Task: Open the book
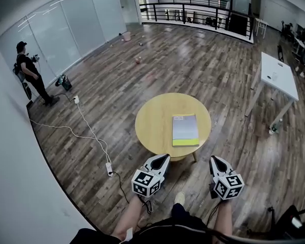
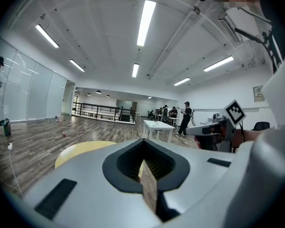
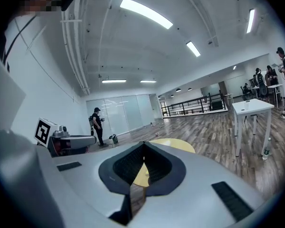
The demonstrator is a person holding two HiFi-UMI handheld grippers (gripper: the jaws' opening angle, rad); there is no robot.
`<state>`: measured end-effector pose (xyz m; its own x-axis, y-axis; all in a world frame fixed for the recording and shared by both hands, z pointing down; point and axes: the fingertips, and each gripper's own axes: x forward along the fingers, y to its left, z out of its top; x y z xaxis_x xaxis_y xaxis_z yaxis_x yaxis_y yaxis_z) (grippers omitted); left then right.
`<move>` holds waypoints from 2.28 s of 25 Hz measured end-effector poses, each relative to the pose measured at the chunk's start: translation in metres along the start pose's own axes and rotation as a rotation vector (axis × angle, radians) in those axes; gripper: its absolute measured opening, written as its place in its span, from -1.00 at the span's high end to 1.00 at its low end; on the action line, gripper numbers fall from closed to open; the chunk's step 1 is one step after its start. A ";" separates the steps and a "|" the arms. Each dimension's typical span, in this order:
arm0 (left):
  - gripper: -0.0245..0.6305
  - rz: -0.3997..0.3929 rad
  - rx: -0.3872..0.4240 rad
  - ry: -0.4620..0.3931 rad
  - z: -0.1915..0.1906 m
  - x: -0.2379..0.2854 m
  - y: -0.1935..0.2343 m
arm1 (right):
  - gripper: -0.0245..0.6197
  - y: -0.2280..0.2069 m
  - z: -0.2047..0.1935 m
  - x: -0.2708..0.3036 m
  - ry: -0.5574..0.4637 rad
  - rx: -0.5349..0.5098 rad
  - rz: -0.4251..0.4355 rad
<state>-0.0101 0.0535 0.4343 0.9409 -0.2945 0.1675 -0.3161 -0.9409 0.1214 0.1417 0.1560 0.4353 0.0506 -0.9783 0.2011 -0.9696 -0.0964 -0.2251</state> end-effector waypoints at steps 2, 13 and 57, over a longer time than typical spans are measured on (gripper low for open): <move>0.93 -0.010 0.001 0.010 0.003 0.026 0.011 | 0.91 -0.020 0.004 0.022 0.010 0.010 0.000; 0.93 0.004 -0.064 0.085 -0.020 0.115 0.061 | 0.91 -0.088 -0.012 0.095 0.099 0.071 -0.011; 0.93 -0.034 -0.198 0.366 -0.180 0.152 0.102 | 0.91 -0.113 -0.165 0.177 0.357 0.239 -0.033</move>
<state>0.0789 -0.0573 0.6486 0.8567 -0.1516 0.4930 -0.3371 -0.8880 0.3127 0.2202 0.0241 0.6538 -0.0461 -0.8528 0.5202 -0.8839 -0.2078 -0.4190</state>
